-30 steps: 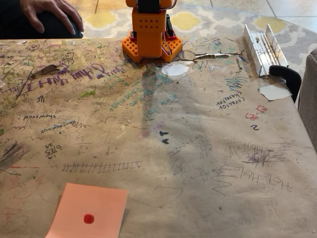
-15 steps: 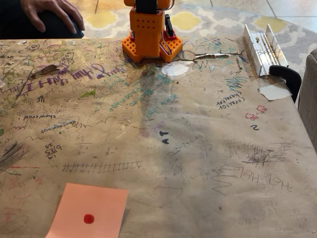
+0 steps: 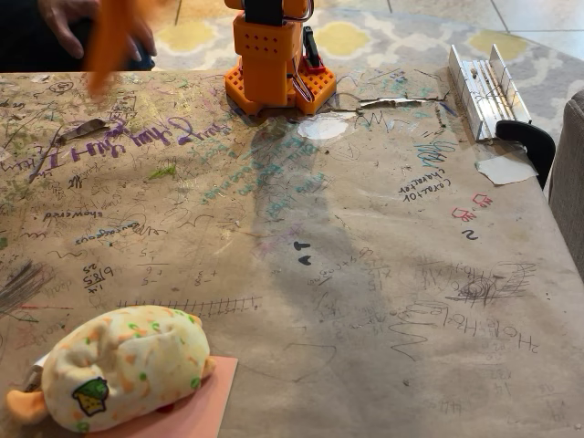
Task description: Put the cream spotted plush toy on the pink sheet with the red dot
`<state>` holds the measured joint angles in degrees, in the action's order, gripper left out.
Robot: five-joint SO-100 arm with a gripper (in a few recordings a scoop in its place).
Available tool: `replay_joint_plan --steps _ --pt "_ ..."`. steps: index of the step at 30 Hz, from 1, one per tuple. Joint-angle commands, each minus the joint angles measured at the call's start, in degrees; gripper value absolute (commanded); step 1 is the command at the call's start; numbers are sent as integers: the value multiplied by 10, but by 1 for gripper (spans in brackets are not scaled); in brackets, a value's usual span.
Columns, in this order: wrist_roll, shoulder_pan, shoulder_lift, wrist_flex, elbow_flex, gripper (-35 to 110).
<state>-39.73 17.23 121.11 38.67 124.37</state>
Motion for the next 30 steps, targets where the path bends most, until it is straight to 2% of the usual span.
replay_joint_plan --steps 1,5,7,10,13,18,24,27,30 --pt "-34 18 127 19 156 38" --pt "-53 -1 323 86 287 37" --pt "-42 -30 475 172 360 37" --pt "-11 -78 726 355 446 38" --pt "62 -106 656 334 454 36" --pt "166 -93 720 332 477 31" --pt "200 -78 721 330 475 28" --pt "262 -25 721 328 469 31" --pt "268 -18 721 328 469 22"
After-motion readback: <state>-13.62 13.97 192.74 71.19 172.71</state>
